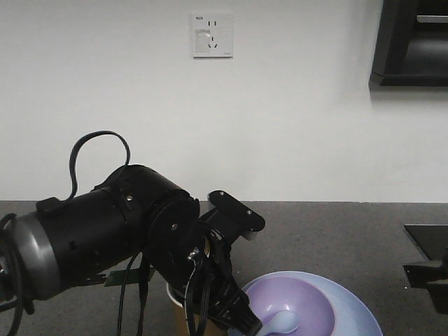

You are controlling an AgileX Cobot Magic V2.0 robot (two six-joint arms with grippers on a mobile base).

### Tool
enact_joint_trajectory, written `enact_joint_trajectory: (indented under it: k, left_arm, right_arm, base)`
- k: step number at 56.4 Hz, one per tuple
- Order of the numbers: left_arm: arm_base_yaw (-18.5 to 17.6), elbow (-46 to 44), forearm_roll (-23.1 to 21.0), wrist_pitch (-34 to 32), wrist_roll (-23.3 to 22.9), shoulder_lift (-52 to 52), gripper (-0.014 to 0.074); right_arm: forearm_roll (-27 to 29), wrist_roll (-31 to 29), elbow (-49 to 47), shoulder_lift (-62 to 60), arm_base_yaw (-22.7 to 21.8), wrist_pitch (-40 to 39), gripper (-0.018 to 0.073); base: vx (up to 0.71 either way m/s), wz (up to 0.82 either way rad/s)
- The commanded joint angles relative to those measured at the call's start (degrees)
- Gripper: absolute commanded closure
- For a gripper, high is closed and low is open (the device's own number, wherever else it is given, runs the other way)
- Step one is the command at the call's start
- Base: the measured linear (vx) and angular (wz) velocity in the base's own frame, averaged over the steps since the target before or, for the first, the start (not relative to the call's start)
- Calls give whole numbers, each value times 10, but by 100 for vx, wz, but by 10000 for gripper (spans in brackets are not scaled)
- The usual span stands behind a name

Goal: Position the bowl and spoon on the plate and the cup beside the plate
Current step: 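Set the paper cup down beside the plate and open the left gripper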

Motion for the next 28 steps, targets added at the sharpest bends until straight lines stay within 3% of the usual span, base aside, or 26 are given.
enact_joint_trajectory:
  k: [1,28]
  left_arm:
    - [-3,-20,1,-20,-6,-34,49]
    - [-3,-21,8,-7,-9,-138,52]
  right_arm:
    - [-1,-1,-16,-7,0,-34,154]
    - [1,-1,-16,-7,0,-35,154]
  base:
    - [0,0]
    - [0,0]
